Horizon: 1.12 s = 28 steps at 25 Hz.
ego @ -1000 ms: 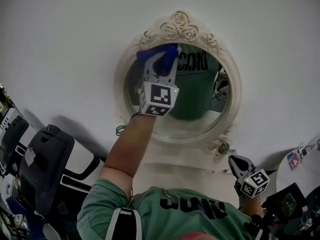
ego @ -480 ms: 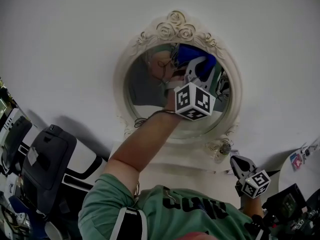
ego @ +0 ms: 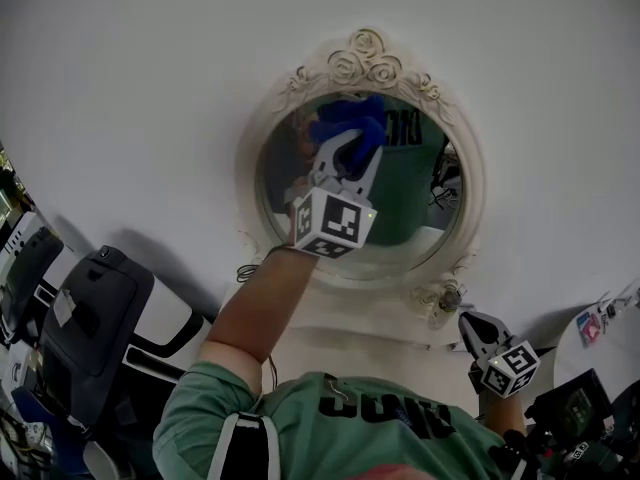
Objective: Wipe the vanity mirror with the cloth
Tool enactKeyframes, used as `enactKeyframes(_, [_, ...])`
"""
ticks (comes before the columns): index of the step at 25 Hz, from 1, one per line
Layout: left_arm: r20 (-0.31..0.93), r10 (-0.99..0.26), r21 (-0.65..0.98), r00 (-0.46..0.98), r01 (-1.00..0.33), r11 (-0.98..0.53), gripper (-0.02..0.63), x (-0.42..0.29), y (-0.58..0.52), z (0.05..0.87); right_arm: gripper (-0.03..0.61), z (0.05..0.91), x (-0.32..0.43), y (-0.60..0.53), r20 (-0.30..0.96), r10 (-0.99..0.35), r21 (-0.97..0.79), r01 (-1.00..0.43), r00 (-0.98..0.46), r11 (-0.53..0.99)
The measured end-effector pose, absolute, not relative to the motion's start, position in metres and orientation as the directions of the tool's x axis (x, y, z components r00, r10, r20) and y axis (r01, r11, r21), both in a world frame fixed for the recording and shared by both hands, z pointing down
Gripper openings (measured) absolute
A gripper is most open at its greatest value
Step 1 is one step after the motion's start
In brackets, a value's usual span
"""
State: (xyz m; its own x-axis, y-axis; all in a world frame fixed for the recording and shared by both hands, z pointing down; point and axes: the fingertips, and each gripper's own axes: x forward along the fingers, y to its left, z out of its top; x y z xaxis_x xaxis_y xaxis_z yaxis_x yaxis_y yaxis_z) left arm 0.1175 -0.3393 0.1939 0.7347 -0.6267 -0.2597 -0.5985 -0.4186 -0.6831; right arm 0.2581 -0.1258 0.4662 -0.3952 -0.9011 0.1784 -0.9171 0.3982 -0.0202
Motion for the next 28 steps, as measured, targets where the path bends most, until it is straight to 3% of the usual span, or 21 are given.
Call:
enactKeyframes(5, [-0.301, -0.774, -0.555, 0.558, -0.762, -0.334, 0.094, -0.005, -0.38, 0.2, 0.012, 0.467, 0.253, -0.129, 0.199, -0.894, -0.016, -0.913, -0.402, 0.407])
enactKeyframes(9, [-0.292, -0.809, -0.539, 0.51, -0.787, -0.301, 0.094, -0.037, -0.389, 0.212, 0.012, 0.461, 0.241, -0.138, 0.2, -0.883, 0.004, -0.901, -0.424, 0.434])
enactKeyframes(16, [-0.289, -0.82, -0.549, 0.495, -0.787, -0.281, 0.094, -0.023, -0.407, 0.215, 0.012, 0.458, 0.237, -0.139, 0.2, -0.88, 0.02, -0.896, -0.431, 0.443])
enactKeyframes(28, [-0.299, -0.791, -0.56, 0.533, -0.769, -0.307, 0.094, 0.061, -0.399, 0.175, 0.012, 0.467, 0.267, -0.124, 0.198, -0.91, -0.012, -0.929, -0.366, 0.371])
